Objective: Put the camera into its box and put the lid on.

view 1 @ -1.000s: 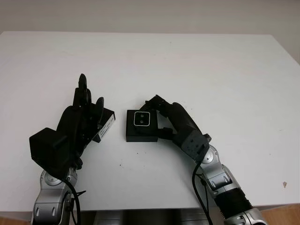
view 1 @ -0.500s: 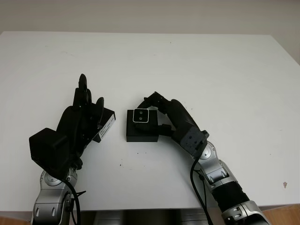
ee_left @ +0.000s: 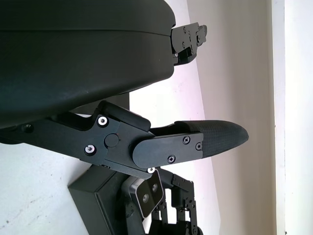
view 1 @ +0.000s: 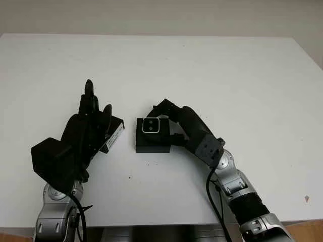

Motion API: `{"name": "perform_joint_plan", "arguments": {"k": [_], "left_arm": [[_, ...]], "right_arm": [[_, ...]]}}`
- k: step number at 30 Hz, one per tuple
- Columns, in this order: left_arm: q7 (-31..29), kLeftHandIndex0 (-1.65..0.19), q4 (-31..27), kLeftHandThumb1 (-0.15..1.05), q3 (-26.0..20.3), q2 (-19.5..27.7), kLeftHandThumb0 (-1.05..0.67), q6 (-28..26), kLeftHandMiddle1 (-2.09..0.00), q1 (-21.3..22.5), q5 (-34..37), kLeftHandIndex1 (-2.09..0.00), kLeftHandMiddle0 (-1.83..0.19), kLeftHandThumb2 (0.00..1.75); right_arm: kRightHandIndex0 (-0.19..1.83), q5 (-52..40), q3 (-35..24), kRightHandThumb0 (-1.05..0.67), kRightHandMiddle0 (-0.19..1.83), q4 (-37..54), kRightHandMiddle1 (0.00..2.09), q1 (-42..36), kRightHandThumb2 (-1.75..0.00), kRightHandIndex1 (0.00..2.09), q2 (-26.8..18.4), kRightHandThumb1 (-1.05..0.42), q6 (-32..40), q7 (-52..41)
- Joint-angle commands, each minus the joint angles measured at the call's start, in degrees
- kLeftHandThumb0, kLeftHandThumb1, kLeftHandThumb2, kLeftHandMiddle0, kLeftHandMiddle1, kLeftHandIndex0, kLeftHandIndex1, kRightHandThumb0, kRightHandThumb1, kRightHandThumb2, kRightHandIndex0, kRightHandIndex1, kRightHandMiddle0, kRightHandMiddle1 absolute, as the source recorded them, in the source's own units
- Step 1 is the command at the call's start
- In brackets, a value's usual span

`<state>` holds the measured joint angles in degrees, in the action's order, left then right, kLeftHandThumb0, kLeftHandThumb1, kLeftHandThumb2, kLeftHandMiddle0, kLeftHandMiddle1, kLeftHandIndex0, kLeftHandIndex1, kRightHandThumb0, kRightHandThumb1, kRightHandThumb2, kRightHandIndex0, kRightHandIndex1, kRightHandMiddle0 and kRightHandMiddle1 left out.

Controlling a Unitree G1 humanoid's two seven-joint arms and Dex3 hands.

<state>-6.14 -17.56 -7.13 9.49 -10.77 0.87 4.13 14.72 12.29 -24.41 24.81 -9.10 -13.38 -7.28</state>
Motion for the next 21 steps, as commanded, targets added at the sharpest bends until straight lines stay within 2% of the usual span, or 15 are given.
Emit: {"name": "perform_joint_plan", "arguments": {"k": [1,21], "left_arm": [[-0.1,0.19,-0.9,1.05,-0.1,0.3,-0.75,0.1,0.00,-0.1,0.1,0.00,0.19,0.56],[-0.3,0.19,-1.6,1.05,-0.2,0.3,-0.75,0.0,0.00,-0.7,0.6,0.00,0.19,0.55]], "right_arm": [[0.40,0.4,-0.1,-0.45,0.40,0.0,1.55,-0.2,-0.05,0.10,-0.8,-0.97,0.3,-0.2],[0.39,0.8,-0.1,-0.44,0.37,-3.2,1.54,1.2,-0.06,0.07,-1.1,-0.98,-0.6,-0.1]]}}
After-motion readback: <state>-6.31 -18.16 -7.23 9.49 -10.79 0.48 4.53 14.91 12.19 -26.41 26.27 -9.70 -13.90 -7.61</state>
